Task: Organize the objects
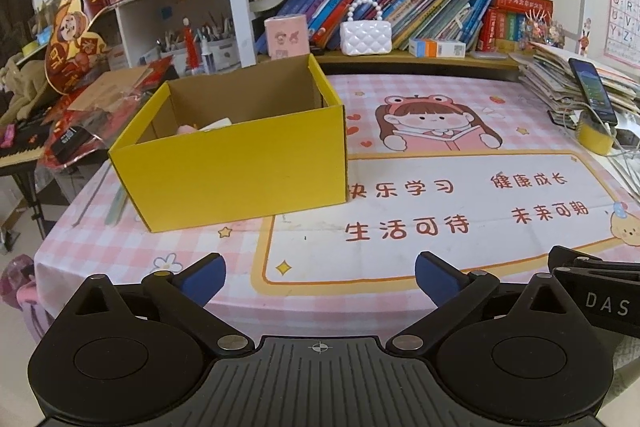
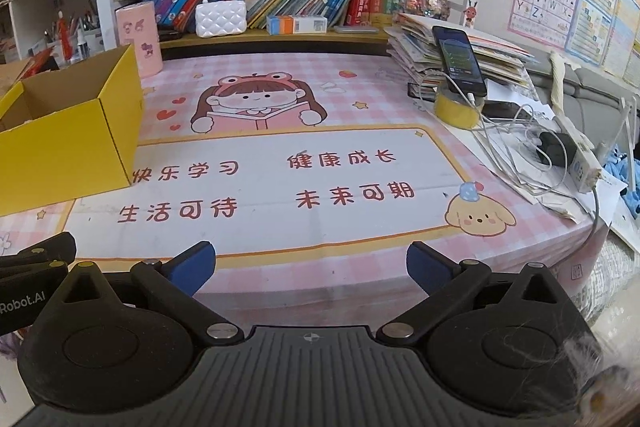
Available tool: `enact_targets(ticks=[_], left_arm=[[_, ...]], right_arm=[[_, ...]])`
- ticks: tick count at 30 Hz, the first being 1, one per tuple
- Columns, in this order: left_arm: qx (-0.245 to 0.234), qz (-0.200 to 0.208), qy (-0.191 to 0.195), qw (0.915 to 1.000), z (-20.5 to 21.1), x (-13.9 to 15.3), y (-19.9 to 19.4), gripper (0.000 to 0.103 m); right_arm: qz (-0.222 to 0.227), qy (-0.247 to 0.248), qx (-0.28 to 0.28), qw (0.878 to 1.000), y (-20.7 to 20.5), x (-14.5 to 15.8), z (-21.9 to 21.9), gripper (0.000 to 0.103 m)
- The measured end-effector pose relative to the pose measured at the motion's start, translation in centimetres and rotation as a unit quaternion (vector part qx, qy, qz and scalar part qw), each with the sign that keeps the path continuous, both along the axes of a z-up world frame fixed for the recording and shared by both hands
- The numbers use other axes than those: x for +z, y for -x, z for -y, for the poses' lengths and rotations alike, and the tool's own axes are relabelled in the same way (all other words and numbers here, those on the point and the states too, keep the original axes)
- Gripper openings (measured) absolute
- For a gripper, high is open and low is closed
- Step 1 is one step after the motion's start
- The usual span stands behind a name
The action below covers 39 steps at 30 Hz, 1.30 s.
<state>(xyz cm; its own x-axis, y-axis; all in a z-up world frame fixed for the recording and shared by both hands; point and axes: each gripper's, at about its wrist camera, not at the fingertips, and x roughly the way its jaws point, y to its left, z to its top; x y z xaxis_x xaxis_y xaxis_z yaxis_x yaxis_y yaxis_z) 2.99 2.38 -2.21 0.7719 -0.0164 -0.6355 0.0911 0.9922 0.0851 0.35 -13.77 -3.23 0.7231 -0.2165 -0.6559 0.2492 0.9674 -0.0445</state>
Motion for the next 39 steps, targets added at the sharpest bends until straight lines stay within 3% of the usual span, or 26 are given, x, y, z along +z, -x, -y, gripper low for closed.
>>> enact_targets(ticks=[39], left_arm=[[0.005, -0.006, 0.012, 0.9999, -0.11, 0.05, 0.31, 0.103]], right_arm=[[-0.004, 0.018, 0.010, 1.000, 0.05, 0.09, -0.80, 0.103]])
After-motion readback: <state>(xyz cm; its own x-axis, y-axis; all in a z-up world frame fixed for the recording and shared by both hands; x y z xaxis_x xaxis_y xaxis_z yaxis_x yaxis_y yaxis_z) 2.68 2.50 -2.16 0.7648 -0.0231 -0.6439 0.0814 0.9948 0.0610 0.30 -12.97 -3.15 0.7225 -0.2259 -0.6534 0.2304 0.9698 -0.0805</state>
